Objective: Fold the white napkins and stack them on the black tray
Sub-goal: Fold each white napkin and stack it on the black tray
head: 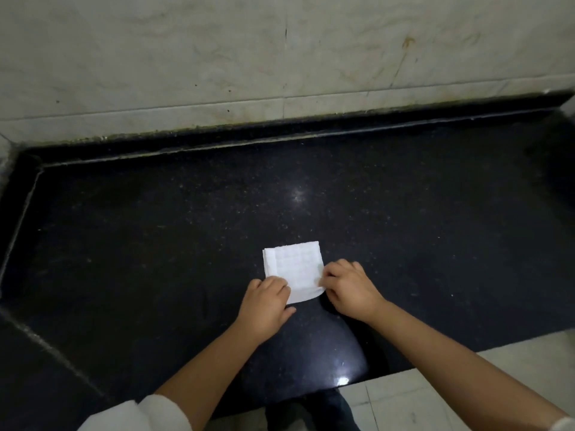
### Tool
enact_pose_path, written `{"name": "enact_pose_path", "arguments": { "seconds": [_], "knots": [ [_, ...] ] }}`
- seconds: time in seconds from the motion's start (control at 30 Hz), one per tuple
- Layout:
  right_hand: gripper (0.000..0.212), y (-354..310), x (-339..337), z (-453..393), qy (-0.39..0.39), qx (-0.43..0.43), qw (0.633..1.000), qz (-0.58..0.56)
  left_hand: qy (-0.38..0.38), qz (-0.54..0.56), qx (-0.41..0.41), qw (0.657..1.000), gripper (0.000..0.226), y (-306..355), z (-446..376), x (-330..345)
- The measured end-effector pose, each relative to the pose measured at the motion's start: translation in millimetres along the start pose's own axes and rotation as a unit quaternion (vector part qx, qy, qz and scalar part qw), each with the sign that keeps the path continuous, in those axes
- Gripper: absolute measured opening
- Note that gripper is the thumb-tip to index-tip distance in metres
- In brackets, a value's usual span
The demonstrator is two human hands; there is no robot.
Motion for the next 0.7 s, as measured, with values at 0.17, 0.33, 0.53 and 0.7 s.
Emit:
{"name": "enact_pose_path", "arguments": {
  "seconds": [0.17, 0.33, 0.53, 0.7],
  "knots": [
    [0.022, 17.8, -28.4, 24.9, 0.025, 0.088, 0.985, -0.146, 0.127, -0.044, 0.089, 0.987, 0.011, 12.0, -19.5, -10.3],
    [0.023, 63.0, -52.6, 106.6, 0.119, 0.208, 0.952, -0.189, 0.237, 0.005, 0.215, 0.948, 0.015, 82.6, -60.9, -54.0],
    [0.028, 140.2, -74.2, 244.9, 0.208, 0.333, 0.891, -0.228, 0.223, 0.009, 0.341, 0.913, 0.024, 251.1, -114.1, -100.4],
    [0.035, 207.0, -73.1, 382.6, 0.222, 0.424, 0.84, -0.256, 0.152, 0.001, 0.416, 0.897, 0.033, 431.3, -143.2, -123.1]
  ]
}}
Point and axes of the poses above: each hand's wrist, its own z-axis away from the middle knuckle, its own x-axis out of the palm, y = z × x, the point moved 1 cm from there along -z, towards the middle knuckle, and after that the axes turned 10 degrees about -x, right-handed, at the moved point
